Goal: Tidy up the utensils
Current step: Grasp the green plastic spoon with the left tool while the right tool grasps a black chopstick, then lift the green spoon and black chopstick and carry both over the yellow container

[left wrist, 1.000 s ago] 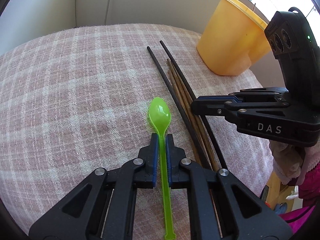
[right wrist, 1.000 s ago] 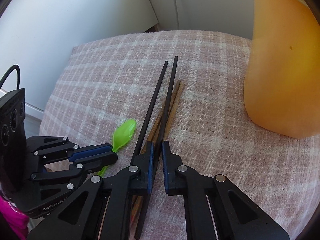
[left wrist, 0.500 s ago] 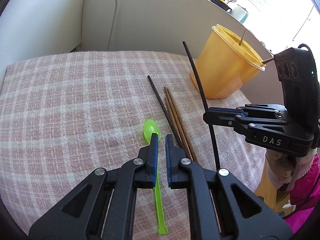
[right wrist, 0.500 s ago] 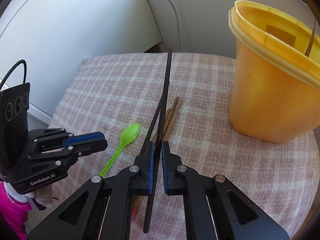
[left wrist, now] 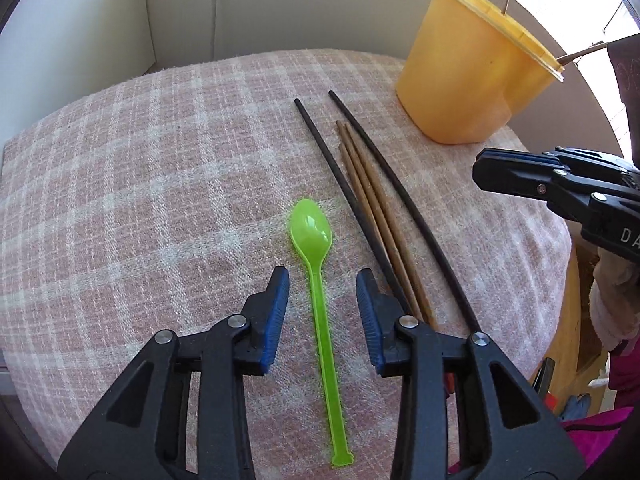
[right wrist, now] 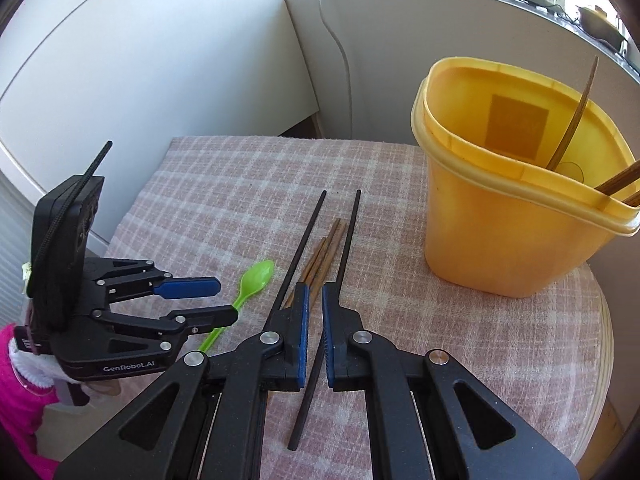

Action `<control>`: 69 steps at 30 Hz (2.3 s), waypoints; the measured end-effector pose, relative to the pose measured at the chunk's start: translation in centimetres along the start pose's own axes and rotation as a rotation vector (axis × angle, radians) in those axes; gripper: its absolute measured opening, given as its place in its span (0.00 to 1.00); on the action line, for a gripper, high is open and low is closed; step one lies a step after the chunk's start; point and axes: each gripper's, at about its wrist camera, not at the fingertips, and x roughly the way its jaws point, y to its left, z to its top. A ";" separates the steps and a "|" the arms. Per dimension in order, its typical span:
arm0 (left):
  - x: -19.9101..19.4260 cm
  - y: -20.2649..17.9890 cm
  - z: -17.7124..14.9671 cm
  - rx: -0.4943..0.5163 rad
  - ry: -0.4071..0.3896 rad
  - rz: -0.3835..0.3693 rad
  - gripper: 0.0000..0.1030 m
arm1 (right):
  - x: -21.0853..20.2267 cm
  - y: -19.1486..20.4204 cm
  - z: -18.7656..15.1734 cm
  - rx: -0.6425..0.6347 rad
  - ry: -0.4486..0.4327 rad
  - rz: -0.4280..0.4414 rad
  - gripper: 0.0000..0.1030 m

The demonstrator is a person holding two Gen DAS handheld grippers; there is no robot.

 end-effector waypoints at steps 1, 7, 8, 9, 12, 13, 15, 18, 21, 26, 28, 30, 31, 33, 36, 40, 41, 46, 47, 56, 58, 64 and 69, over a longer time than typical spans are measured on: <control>0.5 -0.1 -0.1 0.009 0.007 0.007 0.34 | 0.6 -0.3 0.0 0.006 0.026 0.012 0.09; 1.3 -1.2 0.1 0.069 -0.046 0.060 0.15 | 4.3 -1.4 0.1 0.049 0.112 0.007 0.11; 1.4 -1.0 0.2 0.054 -0.047 0.049 0.11 | 5.0 -1.5 0.2 0.053 0.125 0.001 0.11; 1.3 -0.3 0.3 0.030 -0.047 0.028 0.08 | 5.5 -1.5 0.2 0.053 0.135 -0.003 0.11; 0.9 0.9 0.2 -0.022 -0.051 -0.014 0.06 | 6.7 -1.0 0.4 0.028 0.150 -0.036 0.11; 0.7 1.2 0.1 -0.028 -0.054 -0.017 0.05 | 7.1 -0.7 0.5 0.013 0.154 -0.049 0.11; 0.2 1.4 -0.2 -0.028 -0.063 -0.020 0.05 | 7.7 -0.4 0.6 0.007 0.167 -0.063 0.11; -1.1 2.1 -1.0 -0.029 -0.080 -0.027 0.05 | 7.9 0.4 0.7 -0.029 0.161 -0.088 0.10; -2.3 2.8 -1.2 -0.035 -0.106 -0.035 0.05 | 8.1 0.8 0.7 -0.040 0.160 -0.084 0.07; -5.1 3.8 -1.2 -0.042 -0.150 -0.047 0.05 | 7.0 0.6 0.4 -0.035 0.133 -0.069 0.05; -6.1 4.3 -1.3 -0.045 -0.162 -0.047 0.05 | 6.4 0.8 0.4 -0.046 0.118 -0.072 0.05; -7.1 4.6 -1.0 -0.054 -0.180 -0.054 0.05 | 5.9 0.7 0.5 -0.043 0.103 -0.077 0.04; -7.6 4.8 -1.0 -0.058 -0.192 -0.059 0.05 | 5.5 0.6 0.5 -0.036 0.093 -0.067 0.04; -9.0 5.1 -0.8 -0.059 -0.219 -0.069 0.04 | 4.6 0.5 0.6 -0.022 0.072 -0.047 0.04; -11.3 5.2 -0.4 -0.048 -0.268 -0.083 0.02 | 2.8 0.7 0.8 -0.025 0.025 -0.031 0.04; -13.5 4.6 0.2 -0.023 -0.328 -0.093 0.02 | -0.1 1.1 0.9 -0.042 -0.051 -0.023 0.04; -13.8 4.3 0.4 -0.017 -0.339 -0.095 0.02 | -0.8 1.1 0.9 -0.045 -0.070 -0.026 0.04; -13.0 3.5 0.9 0.012 -0.278 -0.094 0.02 | -3.7 1.0 0.8 -0.051 -0.141 -0.036 0.04; -11.4 2.9 1.0 0.002 -0.232 -0.096 0.02 | -4.1 0.9 0.7 -0.051 -0.148 -0.038 0.04; -3.7 4.3 1.3 -0.084 0.003 0.009 0.19 | -6.3 0.7 -0.7 -0.052 -0.186 -0.056 0.04; -2.7 4.1 1.2 -0.063 0.033 0.021 0.19 | -6.8 0.7 -1.1 -0.053 -0.196 -0.061 0.04; -1.8 3.0 1.4 -0.006 -0.005 0.024 0.04 | -8.1 0.6 -1.5 -0.060 -0.226 -0.084 0.04; -3.2 3.8 1.1 -0.074 -0.061 -0.027 0.04 | -8.6 0.3 -1.7 -0.050 -0.242 -0.082 0.04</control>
